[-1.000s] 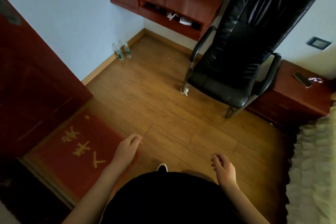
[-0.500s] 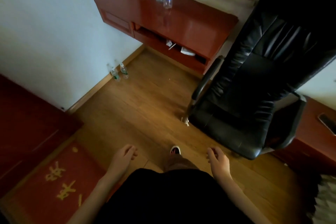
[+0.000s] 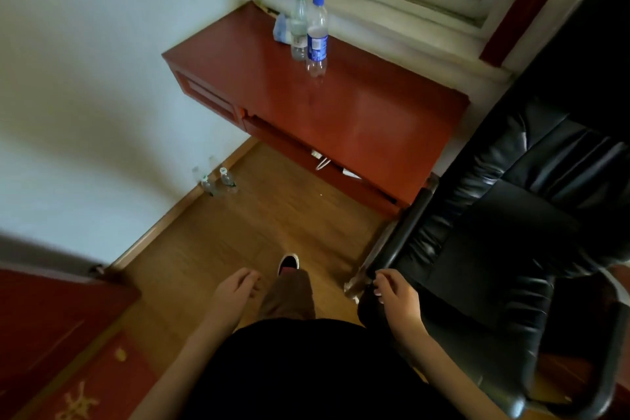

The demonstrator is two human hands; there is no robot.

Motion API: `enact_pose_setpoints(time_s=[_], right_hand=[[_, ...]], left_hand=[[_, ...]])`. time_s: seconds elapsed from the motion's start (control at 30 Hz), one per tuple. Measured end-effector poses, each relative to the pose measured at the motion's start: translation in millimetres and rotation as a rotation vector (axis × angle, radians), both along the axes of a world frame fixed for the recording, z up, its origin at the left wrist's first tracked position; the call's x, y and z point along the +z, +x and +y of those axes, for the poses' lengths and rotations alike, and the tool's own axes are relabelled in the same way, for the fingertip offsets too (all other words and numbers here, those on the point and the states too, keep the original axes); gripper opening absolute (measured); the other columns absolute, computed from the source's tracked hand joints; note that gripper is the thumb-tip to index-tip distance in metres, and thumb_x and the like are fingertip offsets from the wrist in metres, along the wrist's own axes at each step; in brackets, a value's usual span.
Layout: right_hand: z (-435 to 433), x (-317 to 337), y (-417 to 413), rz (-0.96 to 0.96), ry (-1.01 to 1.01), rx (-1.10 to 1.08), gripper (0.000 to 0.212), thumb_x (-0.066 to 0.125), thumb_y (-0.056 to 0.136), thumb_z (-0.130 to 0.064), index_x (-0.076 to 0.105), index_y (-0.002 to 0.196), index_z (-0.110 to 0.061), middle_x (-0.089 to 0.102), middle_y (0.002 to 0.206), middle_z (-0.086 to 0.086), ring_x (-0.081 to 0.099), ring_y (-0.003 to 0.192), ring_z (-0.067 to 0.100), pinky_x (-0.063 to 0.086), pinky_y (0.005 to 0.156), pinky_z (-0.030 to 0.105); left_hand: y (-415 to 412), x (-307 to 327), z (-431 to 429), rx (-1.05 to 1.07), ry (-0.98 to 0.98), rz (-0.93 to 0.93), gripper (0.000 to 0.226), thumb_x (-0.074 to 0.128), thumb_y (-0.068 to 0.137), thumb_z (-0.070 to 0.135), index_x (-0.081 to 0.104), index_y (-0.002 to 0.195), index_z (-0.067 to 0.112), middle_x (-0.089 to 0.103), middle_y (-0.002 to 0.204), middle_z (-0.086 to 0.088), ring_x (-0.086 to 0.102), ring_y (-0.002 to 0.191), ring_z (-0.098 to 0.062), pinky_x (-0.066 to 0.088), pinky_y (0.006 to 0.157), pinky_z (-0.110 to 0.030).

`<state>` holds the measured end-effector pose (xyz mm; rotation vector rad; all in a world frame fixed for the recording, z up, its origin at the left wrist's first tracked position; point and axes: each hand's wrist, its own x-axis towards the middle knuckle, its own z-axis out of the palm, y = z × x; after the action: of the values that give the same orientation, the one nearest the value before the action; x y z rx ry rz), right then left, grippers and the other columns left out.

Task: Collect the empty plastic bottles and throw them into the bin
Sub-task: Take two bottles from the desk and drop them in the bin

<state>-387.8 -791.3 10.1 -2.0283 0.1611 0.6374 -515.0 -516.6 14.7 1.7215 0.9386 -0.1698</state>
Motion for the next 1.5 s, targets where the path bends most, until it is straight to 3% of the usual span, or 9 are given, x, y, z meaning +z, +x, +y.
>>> enact_pose_setpoints(time_s=[0.23, 0.4, 0.53, 0.83, 1.0, 1.2, 1.33, 1.4, 1.5], right_hand=[[84, -4, 110, -0.059, 0.018, -0.076, 0.013, 0.054, 0.096, -0.023, 0.066, 0.092, -0.023, 0.070, 0.084, 0.012, 0.067, 0.076, 0.028, 0.051, 0.065, 0.034], [159, 14, 190, -0.099, 0.067, -0.143, 0.013, 0.055, 0.096, -0.021, 0.065, 0.093, -0.027, 0.071, 0.086, 0.005, 0.068, 0.080, 0.031, 0.055, 0.073, 0.044], [208, 34, 253, -0.101, 0.136, -0.165, 0.013, 0.054, 0.097, -0.018, 0.066, 0.102, -0.018, 0.071, 0.091, 0.006, 0.069, 0.087, 0.023, 0.055, 0.072, 0.027], [290, 66, 391, -0.241, 0.221, -0.134, 0.016, 0.060, 0.094, -0.023, 0.065, 0.109, -0.023, 0.069, 0.097, 0.002, 0.066, 0.093, 0.021, 0.055, 0.078, 0.029], [328, 38, 466, -0.256, 0.160, -0.041, 0.063, 0.077, 0.080, -0.031, 0.047, 0.136, -0.030, 0.057, 0.126, -0.009, 0.056, 0.113, 0.007, 0.048, 0.095, 0.025], [372, 2, 533, -0.262, 0.146, 0.054, 0.092, 0.086, 0.064, -0.040, 0.036, 0.141, -0.037, 0.047, 0.142, -0.014, 0.049, 0.125, 0.002, 0.043, 0.100, 0.023], [392, -14, 552, -0.247, 0.198, 0.030, 0.075, 0.089, 0.061, -0.034, 0.047, 0.122, -0.050, 0.061, 0.123, -0.014, 0.061, 0.112, 0.004, 0.052, 0.094, 0.029], [396, -19, 557, -0.216, 0.212, 0.023, 0.068, 0.088, 0.063, -0.031, 0.054, 0.121, -0.038, 0.068, 0.113, -0.012, 0.065, 0.104, 0.005, 0.055, 0.092, 0.035], [396, -20, 564, -0.198, 0.218, 0.001, 0.060, 0.088, 0.065, -0.030, 0.060, 0.118, -0.024, 0.072, 0.102, -0.008, 0.069, 0.095, 0.011, 0.057, 0.086, 0.042]], left_hand=[[149, 5, 88, -0.130, 0.043, -0.066, 0.023, 0.045, 0.101, 0.020, 0.067, 0.096, 0.013, 0.069, 0.088, -0.005, 0.063, 0.079, -0.011, 0.047, 0.066, -0.018], [247, 24, 168, -0.251, 0.100, -0.123, 0.023, 0.047, 0.099, 0.024, 0.066, 0.088, 0.025, 0.070, 0.080, 0.002, 0.063, 0.076, -0.004, 0.051, 0.075, -0.029], [312, 36, 212, -0.273, 0.075, -0.171, 0.022, 0.047, 0.100, 0.023, 0.067, 0.091, 0.025, 0.071, 0.086, 0.003, 0.065, 0.079, -0.009, 0.051, 0.080, -0.034], [454, 54, 259, -0.253, 0.091, -0.196, 0.029, 0.050, 0.098, 0.031, 0.054, 0.124, 0.017, 0.065, 0.106, 0.001, 0.064, 0.101, -0.017, 0.051, 0.093, -0.037], [541, 41, 276, -0.139, 0.092, -0.182, 0.053, 0.061, 0.092, 0.033, 0.043, 0.140, 0.019, 0.057, 0.128, 0.003, 0.056, 0.111, -0.012, 0.045, 0.082, -0.020], [629, -8, 297, -0.077, 0.035, -0.144, 0.098, 0.083, 0.072, 0.034, 0.025, 0.150, 0.023, 0.039, 0.151, -0.002, 0.043, 0.134, -0.017, 0.039, 0.109, -0.037], [674, -32, 307, -0.137, 0.099, -0.238, 0.089, 0.090, 0.061, 0.040, 0.043, 0.136, 0.031, 0.058, 0.133, 0.003, 0.058, 0.120, -0.011, 0.050, 0.100, -0.039], [689, -36, 306, -0.183, 0.133, -0.291, 0.065, 0.089, 0.064, 0.027, 0.055, 0.120, 0.024, 0.068, 0.111, 0.004, 0.066, 0.104, -0.009, 0.055, 0.090, -0.036], [697, -34, 303, -0.152, 0.102, -0.295, 0.066, 0.089, 0.062, 0.037, 0.056, 0.120, 0.027, 0.070, 0.110, 0.005, 0.068, 0.102, -0.008, 0.055, 0.092, -0.042]])
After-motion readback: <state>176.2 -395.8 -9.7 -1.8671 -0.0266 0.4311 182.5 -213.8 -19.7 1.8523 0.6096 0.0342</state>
